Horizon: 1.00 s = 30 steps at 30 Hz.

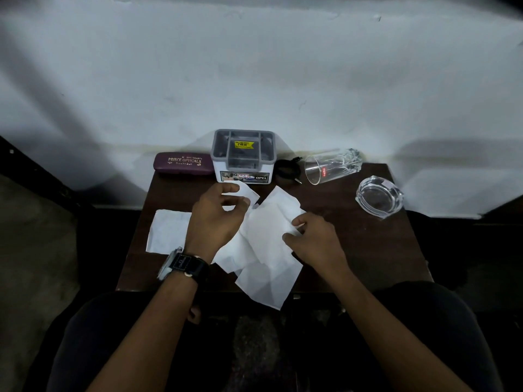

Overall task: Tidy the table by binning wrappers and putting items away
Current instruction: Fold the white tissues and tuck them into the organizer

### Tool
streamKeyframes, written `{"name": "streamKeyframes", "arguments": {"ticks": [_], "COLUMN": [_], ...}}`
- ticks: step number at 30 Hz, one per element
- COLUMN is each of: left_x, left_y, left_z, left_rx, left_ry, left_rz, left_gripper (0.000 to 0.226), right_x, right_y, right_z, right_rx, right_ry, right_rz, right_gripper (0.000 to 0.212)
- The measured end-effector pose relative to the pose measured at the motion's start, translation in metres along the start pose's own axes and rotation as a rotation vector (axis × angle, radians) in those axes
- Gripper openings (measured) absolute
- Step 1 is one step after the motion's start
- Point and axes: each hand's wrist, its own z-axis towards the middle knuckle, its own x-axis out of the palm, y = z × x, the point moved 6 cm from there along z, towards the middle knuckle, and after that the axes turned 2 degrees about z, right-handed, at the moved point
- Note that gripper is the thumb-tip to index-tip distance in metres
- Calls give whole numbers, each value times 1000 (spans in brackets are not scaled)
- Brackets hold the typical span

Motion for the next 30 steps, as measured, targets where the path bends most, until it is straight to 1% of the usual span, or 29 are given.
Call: {"name": "streamKeyframes", "arguments": {"ticks": [1, 3, 6, 10, 12, 14, 15, 16, 18, 19, 20, 21, 22, 24, 27, 30], "left_x": [1, 1, 1, 2, 2, 1, 1, 3, 12, 17, 21, 25, 29, 33, 32, 33], "left_y": [0, 0, 0, 2, 2, -2, -6, -9, -12, -15, -22, -26, -29, -27, -16, -16], "left_z": [0, -1, -1, 1, 2, 1, -2, -6, -10, -12, -15, -18, -20, -20, -15, -13], "left_rx": [-1, -7, -28, -48, -92, -162, -209, -280, -423, -454, -435, -384, -322, -223, -224, -211], "left_ry": [1, 3, -1, 25, 32, 14, 16, 32, 114, 184, 252, 303, 338, 323, 243, 298], "left_rz": [0, 3, -4, -57, -127, -226, -296, -380, -628, -753, -826, -830, -780, -639, -594, -567], "left_gripper": [21, 22, 23, 23, 24, 24, 29, 39, 66, 73, 73, 68, 59, 47, 42, 43], "right_x": [1, 4, 1, -9, -17, -25, -27, -28, -27, -24, -21, -17, -11, -3, -2, -5], "right_y": [0, -1, 1, 10, 20, 31, 36, 40, 47, 48, 46, 44, 41, 36, 29, 25], "right_z": [0, -1, -3, -4, -4, -4, -5, -6, -7, -7, -6, -5, -5, -8, -9, -7], "right_rx": [-10, -1, 35, 53, 23, 3, 14, 28, 40, 57, 92, 138, 182, 237, 254, 264], "right_ry": [5, 20, 58, 91, 110, 149, 185, 222, 249, 240, 219, 204, 203, 219, 197, 158], "right_rz": [-2, 10, 88, 353, 497, 731, 879, 1013, 1154, 1187, 1212, 1239, 1264, 1269, 1203, 1136], "right_gripper": [10, 26, 17, 9, 13, 14, 16, 18, 18, 17, 16, 18, 22, 23, 19, 13]}}
